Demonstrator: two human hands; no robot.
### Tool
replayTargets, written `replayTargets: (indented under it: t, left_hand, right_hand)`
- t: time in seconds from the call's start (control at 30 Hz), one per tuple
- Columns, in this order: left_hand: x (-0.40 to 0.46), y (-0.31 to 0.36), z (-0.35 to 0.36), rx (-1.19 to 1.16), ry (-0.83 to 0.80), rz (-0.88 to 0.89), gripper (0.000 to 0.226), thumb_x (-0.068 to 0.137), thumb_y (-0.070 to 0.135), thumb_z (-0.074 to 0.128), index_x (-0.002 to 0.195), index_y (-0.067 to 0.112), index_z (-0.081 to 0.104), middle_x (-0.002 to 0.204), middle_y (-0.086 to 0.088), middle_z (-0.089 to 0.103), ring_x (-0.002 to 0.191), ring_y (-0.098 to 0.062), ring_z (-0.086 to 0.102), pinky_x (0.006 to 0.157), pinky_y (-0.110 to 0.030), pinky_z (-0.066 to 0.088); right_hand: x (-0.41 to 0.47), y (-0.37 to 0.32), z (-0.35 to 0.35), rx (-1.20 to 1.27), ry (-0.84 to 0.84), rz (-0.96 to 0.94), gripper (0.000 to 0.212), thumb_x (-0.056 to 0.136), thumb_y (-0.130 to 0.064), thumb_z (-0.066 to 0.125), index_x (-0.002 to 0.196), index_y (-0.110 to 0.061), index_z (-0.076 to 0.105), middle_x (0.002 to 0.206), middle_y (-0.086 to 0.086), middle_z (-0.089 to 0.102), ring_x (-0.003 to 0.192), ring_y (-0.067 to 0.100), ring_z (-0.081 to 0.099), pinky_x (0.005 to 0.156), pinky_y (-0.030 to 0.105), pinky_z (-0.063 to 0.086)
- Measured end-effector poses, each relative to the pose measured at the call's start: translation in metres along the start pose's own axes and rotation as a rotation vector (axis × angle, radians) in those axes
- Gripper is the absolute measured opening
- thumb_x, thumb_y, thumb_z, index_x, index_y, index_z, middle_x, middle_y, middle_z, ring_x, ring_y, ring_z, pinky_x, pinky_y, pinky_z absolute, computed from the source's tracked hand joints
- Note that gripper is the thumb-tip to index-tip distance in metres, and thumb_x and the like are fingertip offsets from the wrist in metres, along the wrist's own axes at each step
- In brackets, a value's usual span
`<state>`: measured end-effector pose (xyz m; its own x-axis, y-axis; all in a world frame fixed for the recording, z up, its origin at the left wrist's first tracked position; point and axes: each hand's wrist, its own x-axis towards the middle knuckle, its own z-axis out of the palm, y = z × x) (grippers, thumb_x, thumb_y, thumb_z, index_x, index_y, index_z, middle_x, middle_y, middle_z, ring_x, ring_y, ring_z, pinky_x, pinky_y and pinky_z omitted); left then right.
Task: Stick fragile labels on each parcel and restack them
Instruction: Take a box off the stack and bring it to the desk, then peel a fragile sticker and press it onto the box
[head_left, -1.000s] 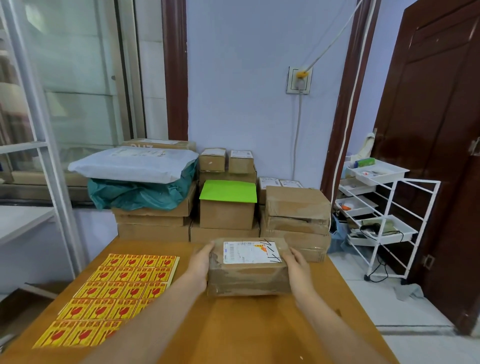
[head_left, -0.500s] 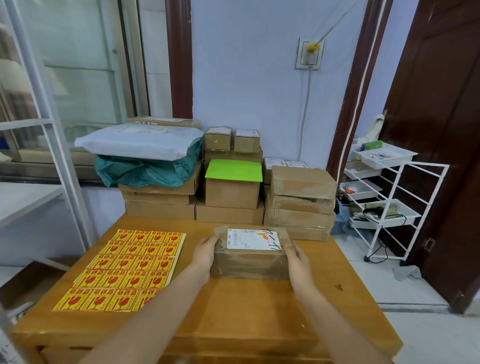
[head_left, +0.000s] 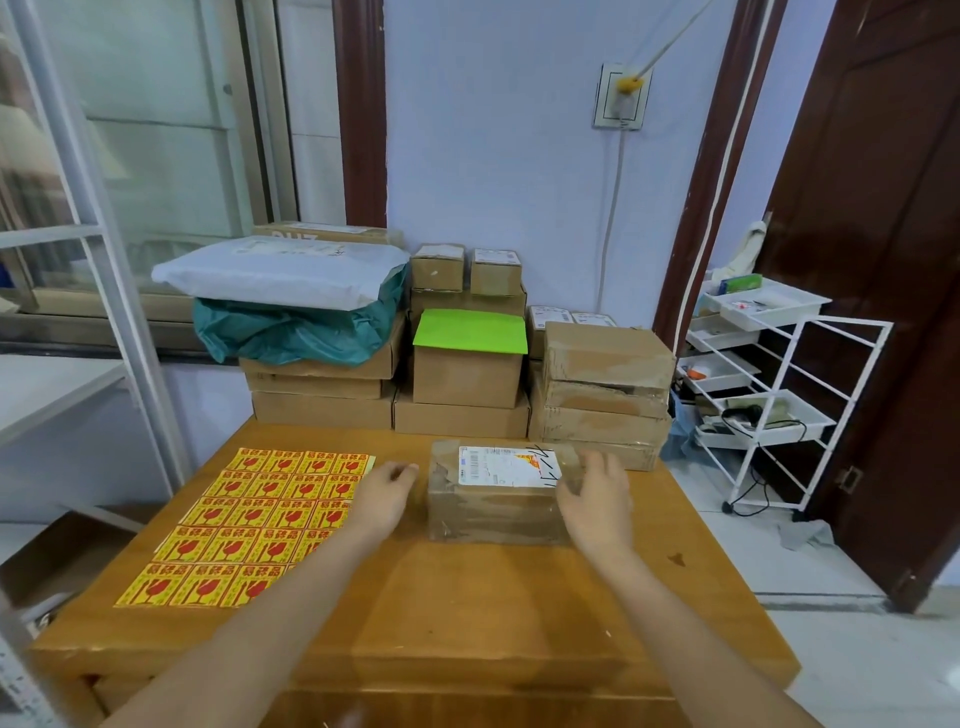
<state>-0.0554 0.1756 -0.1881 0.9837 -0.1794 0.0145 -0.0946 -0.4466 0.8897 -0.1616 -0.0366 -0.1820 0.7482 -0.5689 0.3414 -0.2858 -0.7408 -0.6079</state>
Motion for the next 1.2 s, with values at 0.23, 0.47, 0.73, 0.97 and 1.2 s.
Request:
replayTargets:
  t: [0.23, 0.47, 0.73, 0.97, 1.2]
  left_hand:
    - [0.028, -0.032, -0.058, 0.423, 0.125, 0.102, 0.039, 0.1, 0.022, 0.041, 0.131, 0.001, 0.053, 0.135, -0.019, 0.051, 0.108, -0.035, 0.057, 0.086, -0.039, 0.048]
    - [0.06, -0.061, -0.083, 0.76, -0.015, 0.077, 0.053, 0.1, 0.028, 0.04, 0.147, 0.005, 0.03, 0.154, -0.013, 0.027, 0.143, -0.028, 0.022, 0.115, -0.04, 0.025]
    - [0.066, -0.075, -0.071, 0.875, -0.151, 0.133, 0.057, 0.097, 0.04, 0.041, 0.146, 0.014, 0.03, 0.154, -0.004, 0.029, 0.141, -0.023, 0.024, 0.112, -0.04, 0.028]
    - [0.07, -0.079, -0.073, 0.892, -0.064, 0.251, 0.05, 0.092, 0.046, 0.046, 0.134, 0.018, 0.048, 0.13, 0.0, 0.05, 0.123, -0.019, 0.04, 0.099, -0.036, 0.039]
    - [0.069, -0.09, -0.067, 0.867, 0.025, 0.264, 0.051, 0.093, 0.05, 0.044, 0.137, 0.025, 0.046, 0.127, 0.004, 0.047, 0.118, -0.019, 0.038, 0.095, -0.037, 0.035]
  right_hand:
    - [-0.05, -0.077, 0.01, -0.011, -0.277, -0.555, 0.03, 0.096, -0.019, 0.046, 0.124, -0.014, 0.056, 0.12, -0.001, 0.054, 0.108, 0.015, 0.051, 0.084, 0.024, 0.039]
    - [-0.075, -0.115, 0.089, 0.022, -0.617, -0.495, 0.055, 0.099, -0.028, 0.045, 0.149, -0.017, 0.024, 0.148, 0.002, 0.033, 0.136, 0.02, 0.033, 0.11, 0.037, 0.035]
    - [-0.044, -0.132, 0.155, 0.116, -0.56, -0.301, 0.059, 0.099, -0.025, 0.042, 0.151, -0.012, 0.017, 0.15, 0.005, 0.028, 0.139, 0.024, 0.026, 0.114, 0.038, 0.028]
    - [-0.015, -0.141, 0.177, 0.106, -0.541, -0.166, 0.054, 0.099, -0.023, 0.041, 0.147, -0.006, 0.023, 0.149, 0.009, 0.028, 0.137, 0.027, 0.027, 0.112, 0.038, 0.029]
    - [-0.001, -0.144, 0.181, -0.053, -0.54, -0.212, 0.053, 0.099, -0.022, 0.04, 0.148, -0.01, 0.025, 0.149, 0.008, 0.032, 0.137, 0.026, 0.024, 0.114, 0.038, 0.023]
